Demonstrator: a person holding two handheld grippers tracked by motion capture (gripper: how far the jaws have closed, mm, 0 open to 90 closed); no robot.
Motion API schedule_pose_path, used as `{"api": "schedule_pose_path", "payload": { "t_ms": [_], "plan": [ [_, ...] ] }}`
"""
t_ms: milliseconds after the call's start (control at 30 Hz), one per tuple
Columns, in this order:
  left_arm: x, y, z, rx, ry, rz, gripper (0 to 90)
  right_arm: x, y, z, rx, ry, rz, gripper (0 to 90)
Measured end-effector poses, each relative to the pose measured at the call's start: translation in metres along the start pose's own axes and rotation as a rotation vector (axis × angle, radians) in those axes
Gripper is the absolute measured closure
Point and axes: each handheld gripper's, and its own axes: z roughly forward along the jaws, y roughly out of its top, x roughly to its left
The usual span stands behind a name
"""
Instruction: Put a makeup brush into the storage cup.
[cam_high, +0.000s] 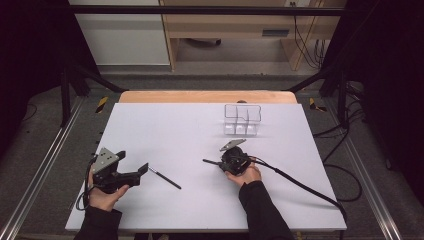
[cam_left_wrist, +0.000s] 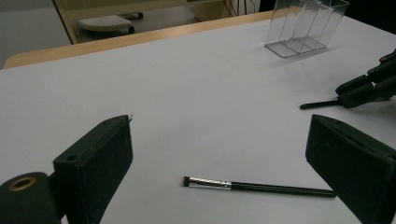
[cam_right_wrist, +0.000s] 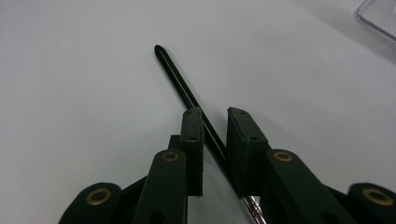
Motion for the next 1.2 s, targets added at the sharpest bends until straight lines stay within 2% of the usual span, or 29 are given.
{"api": "schedule_pose_path", "payload": {
  "t_ms": [333, 533, 767, 1033, 1133, 1200],
  "plan": [
    [0.0, 0.0, 0.0, 0.0, -0.002, 0.001, 6.6, 0.001, 0.0, 0.0, -0.009, -0.004, 0.024, 82.8],
    [0.0, 0.0, 0.0, 0.0, -0.003, 0.002, 6.6, 0.001, 0.0, 0.0, -0.008, -0.003, 0.033, 82.4],
    [0.0, 0.0, 0.0, 0.0, -0.003, 0.002, 6.6, 0.0, 0.005, -0.01, -0.037, 0.013, 0.032, 69.0],
    [-0.001, 0.001, 0.0, 0.001, -0.004, 0.003, 6.6, -0.005, 0.024, -0.023, 0.023, 0.003, -0.037, 63.0],
    [0.0, 0.001, 0.0, 0.001, -0.004, 0.003, 6.6, -0.005, 0.031, -0.022, 0.071, -0.003, -0.053, 62.3],
    [0.0, 0.001, 0.0, 0.002, -0.005, 0.004, 6.6, -0.005, 0.034, -0.02, 0.107, 0.01, -0.059, 62.5]
  ]
}}
